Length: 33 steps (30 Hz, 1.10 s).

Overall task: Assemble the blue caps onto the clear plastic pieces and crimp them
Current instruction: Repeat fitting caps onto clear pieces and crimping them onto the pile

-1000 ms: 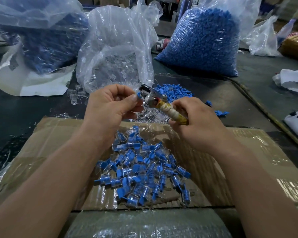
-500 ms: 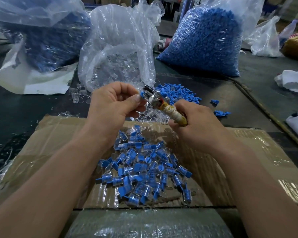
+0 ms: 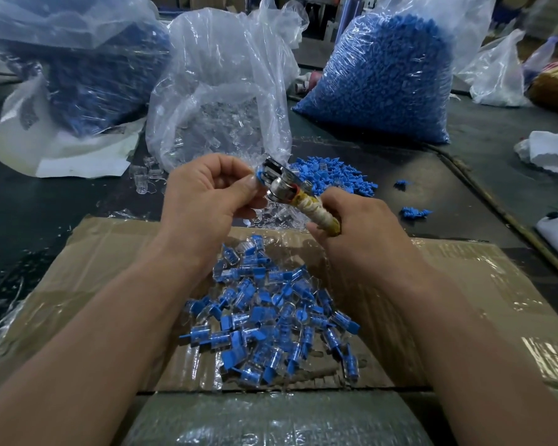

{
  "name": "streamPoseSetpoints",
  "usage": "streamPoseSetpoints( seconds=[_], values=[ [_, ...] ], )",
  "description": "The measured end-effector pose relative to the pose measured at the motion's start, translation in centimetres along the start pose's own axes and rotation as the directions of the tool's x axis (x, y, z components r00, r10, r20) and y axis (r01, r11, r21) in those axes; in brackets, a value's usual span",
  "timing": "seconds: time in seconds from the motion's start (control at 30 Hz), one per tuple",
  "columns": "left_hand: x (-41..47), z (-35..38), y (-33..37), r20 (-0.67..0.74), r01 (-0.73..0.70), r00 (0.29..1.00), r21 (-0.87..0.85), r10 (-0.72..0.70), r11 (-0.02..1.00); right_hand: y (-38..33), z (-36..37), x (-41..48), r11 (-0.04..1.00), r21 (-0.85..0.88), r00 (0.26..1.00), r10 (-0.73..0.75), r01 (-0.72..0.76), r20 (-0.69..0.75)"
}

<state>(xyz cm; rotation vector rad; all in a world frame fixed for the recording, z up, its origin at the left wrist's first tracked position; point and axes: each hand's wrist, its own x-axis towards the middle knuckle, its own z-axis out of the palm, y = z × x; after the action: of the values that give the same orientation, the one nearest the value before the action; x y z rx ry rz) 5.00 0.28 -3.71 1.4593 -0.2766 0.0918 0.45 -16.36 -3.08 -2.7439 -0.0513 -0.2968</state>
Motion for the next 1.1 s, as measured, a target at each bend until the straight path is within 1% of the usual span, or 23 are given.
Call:
streamPoseSetpoints(
  seconds=[0.13, 0.27, 0.33, 0.4, 0.47, 0.57, 0.67, 0.7, 0.73, 0.8, 0.87, 0.9, 0.93, 1.0, 1.1],
  values=[
    [-0.1, 0.0, -0.1, -0.015, 0.035, 0.999, 0.005, -0.035, 0.999, 0.2, 0.0, 0.1, 0.999, -0.014, 0.999, -0.032, 0.032, 0.0],
    [0.0, -0.5, 0.5, -0.063, 0.07, 0.995, -0.054, -0.073, 0.996, 1.1, -0.4, 0.0, 0.995, -0.101, 0.998, -0.011, 0.017, 0.058],
    [0.1, -0.8, 0.9, -0.065, 0.081, 0.994, -0.063, -0.085, 0.995, 1.3, -0.6, -0.1, 0.994, -0.106, 0.995, -0.018, 0.029, 0.099],
    [0.1, -0.9, 1.2, 0.018, 0.117, 0.993, -0.04, -0.117, 0.992, 1.3, -0.7, -0.2, 0.995, -0.092, 0.989, -0.013, 0.026, 0.149],
    [-0.1, -0.9, 1.4, 0.161, 0.157, 0.975, 0.01, -0.156, 0.988, 1.3, -0.8, -0.2, 0.996, -0.092, 0.979, 0.002, 0.017, 0.203],
    [-0.4, -0.9, 1.5, 0.325, 0.18, 0.924, 0.096, -0.202, 0.979, 1.4, -0.9, 0.1, 0.992, -0.129, 0.966, 0.042, -0.009, 0.254],
    [-0.8, -0.6, 1.8, 0.437, 0.18, 0.87, 0.146, -0.226, 0.973, 1.4, -0.9, 0.3, 0.994, -0.109, 0.957, 0.057, -0.027, 0.286],
    [-0.9, -0.5, 1.9, 0.441, 0.187, 0.868, 0.137, -0.229, 0.973, 1.4, -0.9, 0.4, 0.995, -0.093, 0.955, 0.055, -0.028, 0.292],
    [-0.8, -0.5, 1.9, 0.411, 0.193, 0.882, 0.127, -0.228, 0.973, 1.5, -0.9, 0.3, 0.996, -0.085, 0.953, 0.053, -0.029, 0.297],
    [-0.5, -0.5, 1.3, 0.261, 0.18, 0.941, 0.15, -0.214, 0.972, 1.6, -0.8, 0.3, 0.996, -0.085, 0.951, 0.053, -0.028, 0.305],
    [0.0, -0.6, 0.4, 0.054, 0.129, 0.987, 0.295, -0.151, 0.947, 1.7, -0.7, 0.4, 0.997, -0.076, 0.948, 0.055, -0.032, 0.314],
    [0.1, -0.6, -0.1, -0.018, 0.108, 0.994, 0.388, -0.11, 0.915, 1.7, -0.7, 0.4, 0.997, -0.072, 0.945, 0.054, -0.033, 0.322],
    [0.3, -0.7, -0.5, -0.048, 0.095, 0.995, 0.463, -0.082, 0.881, 1.7, -0.7, 0.4, 0.997, -0.072, 0.942, 0.051, -0.029, 0.331],
    [0.3, -0.6, -1.0, -0.014, 0.083, 0.996, 0.548, -0.09, 0.832, 1.8, -0.7, 0.4, 0.997, -0.069, 0.936, 0.045, -0.022, 0.349],
    [0.3, -0.4, -1.4, 0.109, 0.002, 0.988, 0.697, -0.109, 0.717, 2.0, -0.9, 0.4, 0.998, -0.063, 0.927, 0.03, -0.007, 0.374]
  ],
)
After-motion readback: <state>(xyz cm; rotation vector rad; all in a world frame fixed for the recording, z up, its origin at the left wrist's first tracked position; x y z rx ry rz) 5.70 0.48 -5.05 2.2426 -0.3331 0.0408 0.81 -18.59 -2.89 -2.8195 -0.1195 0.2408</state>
